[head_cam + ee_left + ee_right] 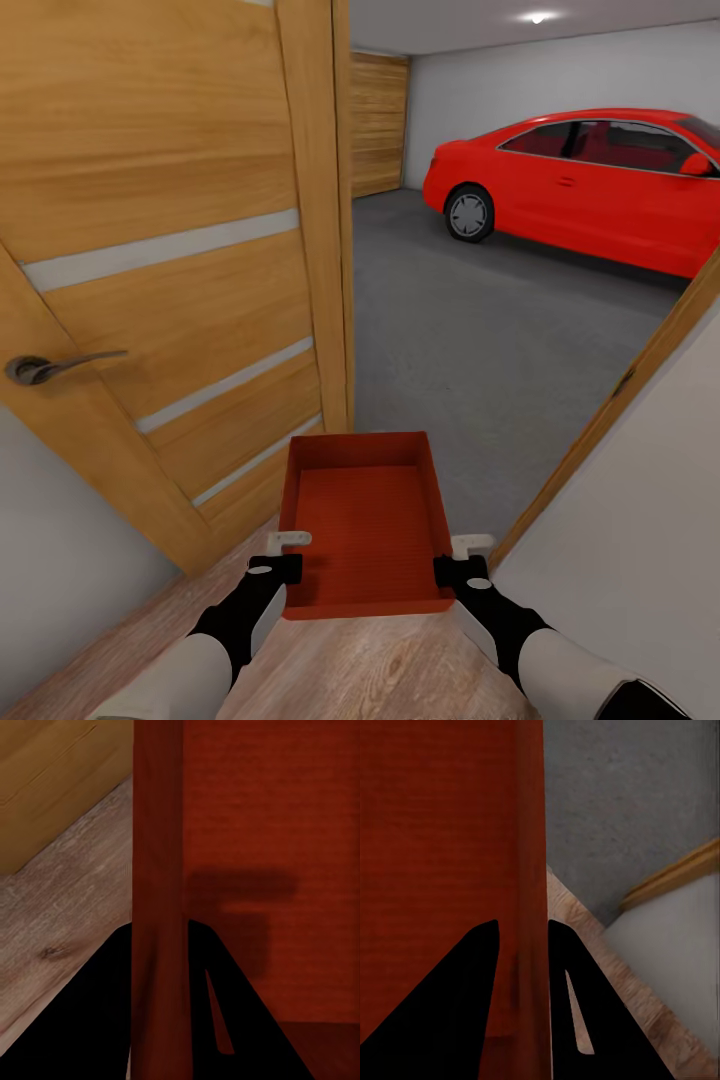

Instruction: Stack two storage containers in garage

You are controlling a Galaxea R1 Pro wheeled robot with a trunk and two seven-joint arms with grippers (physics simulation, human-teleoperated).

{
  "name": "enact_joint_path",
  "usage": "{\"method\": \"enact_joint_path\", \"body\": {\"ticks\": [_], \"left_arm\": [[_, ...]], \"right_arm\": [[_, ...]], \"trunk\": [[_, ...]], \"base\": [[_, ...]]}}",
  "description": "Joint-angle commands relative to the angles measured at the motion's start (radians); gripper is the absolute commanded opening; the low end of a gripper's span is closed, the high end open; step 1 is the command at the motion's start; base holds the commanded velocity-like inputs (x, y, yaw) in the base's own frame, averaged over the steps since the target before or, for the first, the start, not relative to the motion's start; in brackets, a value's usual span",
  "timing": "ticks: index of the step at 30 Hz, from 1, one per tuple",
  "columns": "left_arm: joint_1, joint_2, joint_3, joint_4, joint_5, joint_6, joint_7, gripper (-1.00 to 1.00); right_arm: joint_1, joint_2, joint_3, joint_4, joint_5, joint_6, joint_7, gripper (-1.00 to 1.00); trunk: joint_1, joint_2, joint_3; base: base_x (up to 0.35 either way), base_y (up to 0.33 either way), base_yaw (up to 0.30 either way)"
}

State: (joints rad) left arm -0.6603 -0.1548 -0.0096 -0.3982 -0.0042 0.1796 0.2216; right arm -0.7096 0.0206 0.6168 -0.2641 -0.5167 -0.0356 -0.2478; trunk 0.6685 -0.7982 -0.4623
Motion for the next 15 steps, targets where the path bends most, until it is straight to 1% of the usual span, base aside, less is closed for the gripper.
{"method": "enact_joint_path", "body": {"ticks": [1,15], "left_arm": [[0.001,0.023,-0.016,0.006,0.021,0.006,0.010,-1.00],[0.001,0.023,-0.016,0.006,0.021,0.006,0.010,-1.00]], "right_arm": [[-0.002,-0.047,-0.068,-0.006,0.006,-0.001,-0.005,-1.00],[-0.002,-0.047,-0.068,-0.006,0.006,-0.001,-0.005,-1.00]], "trunk": [[0.000,-0.001,-0.001],[0.000,-0.001,-0.001]], "base": [[0.000,0.000,-0.268],[0.000,0.000,-0.266]]}}
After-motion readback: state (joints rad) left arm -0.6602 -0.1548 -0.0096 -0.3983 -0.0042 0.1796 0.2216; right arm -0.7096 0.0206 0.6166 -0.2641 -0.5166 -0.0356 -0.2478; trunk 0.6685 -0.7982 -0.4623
